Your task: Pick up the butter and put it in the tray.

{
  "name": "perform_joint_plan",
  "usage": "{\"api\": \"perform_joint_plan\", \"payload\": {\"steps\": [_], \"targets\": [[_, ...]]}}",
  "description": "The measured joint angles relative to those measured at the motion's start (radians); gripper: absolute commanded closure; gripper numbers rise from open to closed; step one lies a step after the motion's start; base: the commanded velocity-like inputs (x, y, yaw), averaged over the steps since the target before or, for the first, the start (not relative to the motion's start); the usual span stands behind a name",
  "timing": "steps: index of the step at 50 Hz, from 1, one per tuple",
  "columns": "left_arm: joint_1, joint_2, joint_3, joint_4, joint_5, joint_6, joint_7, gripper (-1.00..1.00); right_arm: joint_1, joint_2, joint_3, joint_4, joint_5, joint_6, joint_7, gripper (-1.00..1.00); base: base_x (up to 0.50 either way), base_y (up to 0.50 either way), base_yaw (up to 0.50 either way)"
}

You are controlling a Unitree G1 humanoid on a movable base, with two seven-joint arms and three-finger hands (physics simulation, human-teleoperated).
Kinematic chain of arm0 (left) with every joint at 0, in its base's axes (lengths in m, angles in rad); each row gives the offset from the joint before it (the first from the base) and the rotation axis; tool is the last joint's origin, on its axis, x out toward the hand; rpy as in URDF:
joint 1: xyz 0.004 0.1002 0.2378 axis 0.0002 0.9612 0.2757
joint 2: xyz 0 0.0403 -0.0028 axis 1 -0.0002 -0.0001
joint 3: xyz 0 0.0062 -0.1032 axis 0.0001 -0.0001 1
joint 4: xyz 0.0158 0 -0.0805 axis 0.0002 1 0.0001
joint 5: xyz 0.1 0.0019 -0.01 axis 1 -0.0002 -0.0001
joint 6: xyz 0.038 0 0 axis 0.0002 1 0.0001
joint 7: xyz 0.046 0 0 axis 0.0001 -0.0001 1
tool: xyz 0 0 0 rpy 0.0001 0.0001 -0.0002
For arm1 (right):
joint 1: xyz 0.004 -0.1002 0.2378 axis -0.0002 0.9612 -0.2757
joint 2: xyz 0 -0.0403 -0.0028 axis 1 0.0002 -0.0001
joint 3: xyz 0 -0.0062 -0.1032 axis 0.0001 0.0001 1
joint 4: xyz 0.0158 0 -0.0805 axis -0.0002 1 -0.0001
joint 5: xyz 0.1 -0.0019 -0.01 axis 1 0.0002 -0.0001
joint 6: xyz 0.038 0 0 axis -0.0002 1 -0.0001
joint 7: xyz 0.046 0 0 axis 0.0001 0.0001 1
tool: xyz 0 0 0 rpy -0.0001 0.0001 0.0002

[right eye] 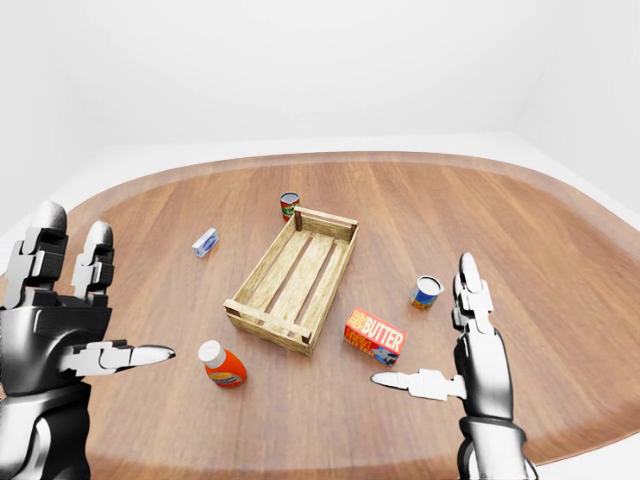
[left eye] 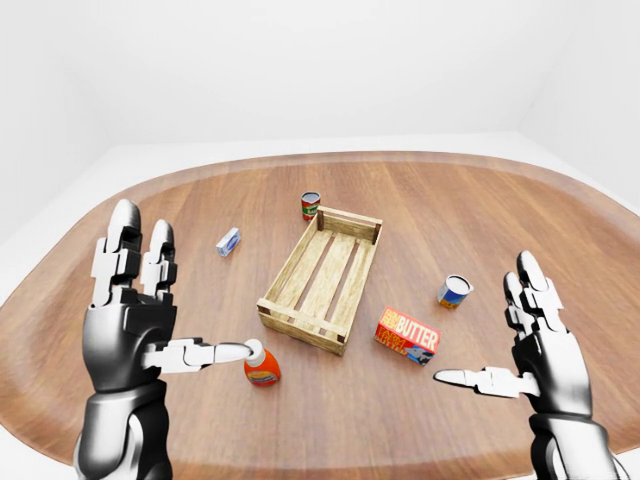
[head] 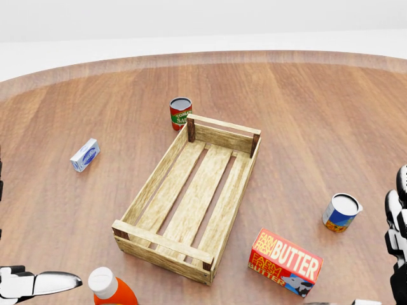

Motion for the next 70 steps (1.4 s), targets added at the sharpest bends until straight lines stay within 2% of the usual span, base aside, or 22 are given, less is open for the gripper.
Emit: {"api": "perform_joint_plan", "payload": {"steps": [6, 10, 38, 48, 70], "targets": [[-0.004, 0.002, -0.002, 0.006, 0.001, 0.0, 0.002, -1.0, -0.07, -0.024, -0.055, 0.099, -0.037, 0.0, 0.04, -0.98, 0.0, 0.0, 0.0], [-0.006, 0.004, -0.003, 0.01, 0.001, 0.0, 0.004, -1.0, -0.122, -0.052, -0.063, 0.169, -0.063, 0.0, 0.05, -0.98, 0.0, 0.0, 0.0], [-0.01, 0.007, 0.004, 0.005, -0.007, 0.0, 0.008, -1.0, -0.386, -0.228, 0.022, 0.621, -0.191, 0.0, 0.006, -0.98, 0.0, 0.0, 0.0], [-0.011, 0.007, 0.007, 0.004, -0.007, 0.0, 0.008, -1.0, -0.447, -0.259, 0.071, 0.737, -0.256, 0.0, 0.0, -0.98, 0.0, 0.0, 0.0], [-0.014, 0.008, 0.004, 0.014, -0.001, 0.0, 0.011, -1.0, -0.521, -0.28, 0.151, 0.924, -0.381, 0.0, 0.022, -0.98, 0.0, 0.0, 0.0]]}}
